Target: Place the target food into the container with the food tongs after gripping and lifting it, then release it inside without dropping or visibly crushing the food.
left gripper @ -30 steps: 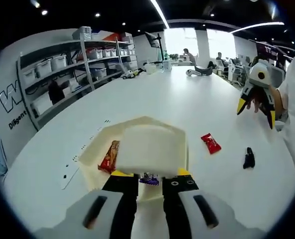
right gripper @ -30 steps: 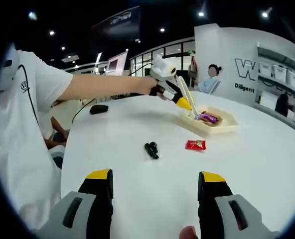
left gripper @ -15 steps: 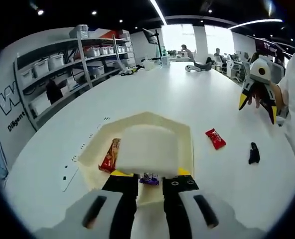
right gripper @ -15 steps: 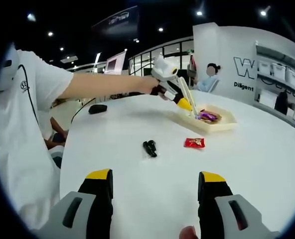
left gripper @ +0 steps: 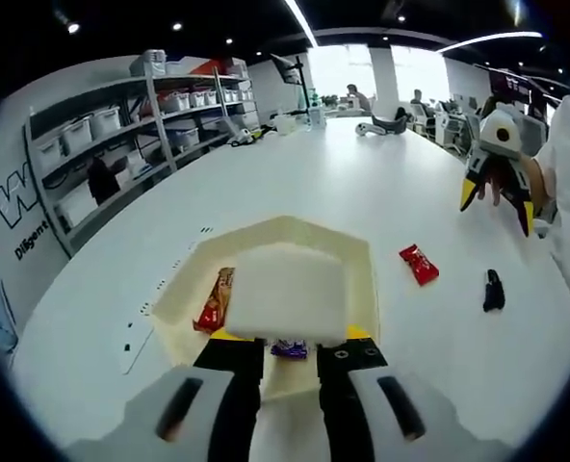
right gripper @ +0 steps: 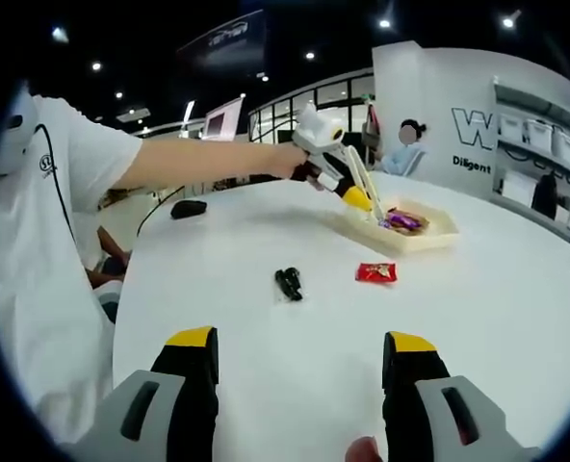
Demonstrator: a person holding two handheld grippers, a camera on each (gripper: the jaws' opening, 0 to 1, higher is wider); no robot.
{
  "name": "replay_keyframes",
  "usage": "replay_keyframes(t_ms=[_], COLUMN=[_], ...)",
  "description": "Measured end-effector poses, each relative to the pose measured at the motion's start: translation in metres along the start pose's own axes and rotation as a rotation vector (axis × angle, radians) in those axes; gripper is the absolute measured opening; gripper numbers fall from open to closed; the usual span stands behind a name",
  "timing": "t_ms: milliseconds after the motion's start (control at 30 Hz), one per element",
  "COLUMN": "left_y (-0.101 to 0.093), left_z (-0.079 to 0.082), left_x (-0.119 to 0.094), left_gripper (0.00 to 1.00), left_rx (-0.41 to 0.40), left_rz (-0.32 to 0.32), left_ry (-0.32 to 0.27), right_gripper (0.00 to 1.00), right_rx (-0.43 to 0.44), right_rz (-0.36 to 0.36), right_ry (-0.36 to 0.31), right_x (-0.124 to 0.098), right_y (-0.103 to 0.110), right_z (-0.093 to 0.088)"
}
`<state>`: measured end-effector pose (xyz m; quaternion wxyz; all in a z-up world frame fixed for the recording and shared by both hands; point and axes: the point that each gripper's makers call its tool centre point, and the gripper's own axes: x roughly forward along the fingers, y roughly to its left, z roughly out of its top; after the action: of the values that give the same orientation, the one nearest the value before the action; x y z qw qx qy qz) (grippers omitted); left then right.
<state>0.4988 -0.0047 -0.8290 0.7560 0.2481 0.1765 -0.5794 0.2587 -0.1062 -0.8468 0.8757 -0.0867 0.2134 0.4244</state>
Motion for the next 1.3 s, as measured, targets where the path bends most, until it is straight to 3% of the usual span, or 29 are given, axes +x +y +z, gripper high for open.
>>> replay_keyframes(t_ms=[267, 433, 767, 1300], left_y=[-0.004, -0.006, -0.032, -0.081], left_z=[0.006, 0.019, 0.042, 0.06], left_x=[-0.008, -0.017, -0.027, -0.036], left_gripper=[0.2, 0.2, 0.2, 0.18], left_rx=[0.009, -0.008, 0.0, -0.09], left_rz=[0.011, 0.028, 0.031, 0.041], left_ry=[-0.01, -0.044, -0.085, -0.122], right_gripper=[0.67, 0.67, 0.67, 0.67], right_rx=[0.001, -0.004, -0.014, -0.032], right_rz=[0.002, 0.009, 0.009, 0.006], right_ry=[0.003, 0.007, 0.003, -0.002], right_x=[0.001, 0.003, 0.003, 0.0], right_y=[0.002, 0.006, 0.01, 0.016], right_z=[-0.001, -0.001, 0.003, 0.008])
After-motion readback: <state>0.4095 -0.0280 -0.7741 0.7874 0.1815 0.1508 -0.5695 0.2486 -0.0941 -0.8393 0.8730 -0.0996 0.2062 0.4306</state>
